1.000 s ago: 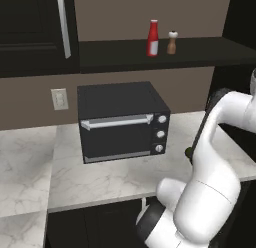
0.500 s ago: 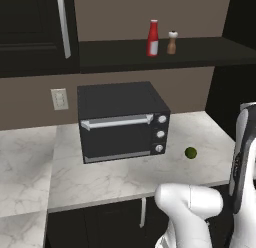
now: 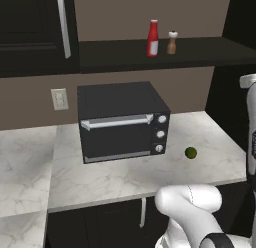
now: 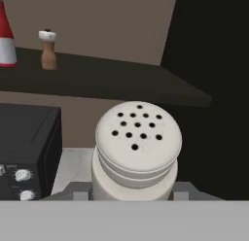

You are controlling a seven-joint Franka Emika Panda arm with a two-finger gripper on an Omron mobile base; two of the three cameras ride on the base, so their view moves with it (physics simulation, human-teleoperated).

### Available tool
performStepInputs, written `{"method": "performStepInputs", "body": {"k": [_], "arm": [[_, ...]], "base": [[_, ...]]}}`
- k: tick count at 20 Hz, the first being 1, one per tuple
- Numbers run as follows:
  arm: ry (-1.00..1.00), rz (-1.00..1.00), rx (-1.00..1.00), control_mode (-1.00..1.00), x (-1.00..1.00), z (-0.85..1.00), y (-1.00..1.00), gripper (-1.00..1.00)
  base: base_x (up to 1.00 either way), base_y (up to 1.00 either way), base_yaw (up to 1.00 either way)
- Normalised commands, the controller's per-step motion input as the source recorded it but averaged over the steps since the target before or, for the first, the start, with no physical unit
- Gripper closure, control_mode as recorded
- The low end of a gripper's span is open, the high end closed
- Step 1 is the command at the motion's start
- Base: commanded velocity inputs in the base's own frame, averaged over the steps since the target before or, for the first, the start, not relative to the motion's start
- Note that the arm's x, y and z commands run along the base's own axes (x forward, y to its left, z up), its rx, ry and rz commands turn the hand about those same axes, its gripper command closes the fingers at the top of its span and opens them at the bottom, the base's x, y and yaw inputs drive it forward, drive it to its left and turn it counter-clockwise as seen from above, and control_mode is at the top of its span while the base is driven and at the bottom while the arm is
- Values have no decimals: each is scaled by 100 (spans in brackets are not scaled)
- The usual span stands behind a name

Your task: There are various items on the counter. Only move the condiments/shakers into the cabinet.

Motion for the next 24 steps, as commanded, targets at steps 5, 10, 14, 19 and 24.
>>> {"method": "performStepInputs", "body": {"k": [5,10,14,19,24], "arm": [[10,5,0,-100,40,14,0,100],[0,0,0,-100,37,-14,1,100],[0,0,0,-100,48,-13,2,100],[0,0,0,-100,51,-1,0,100],[-3,0,2,-100,24,28,0,100]], "base": [[0,0,0],[0,0,0],[0,0,0],[0,0,0],[0,0,0]]}}
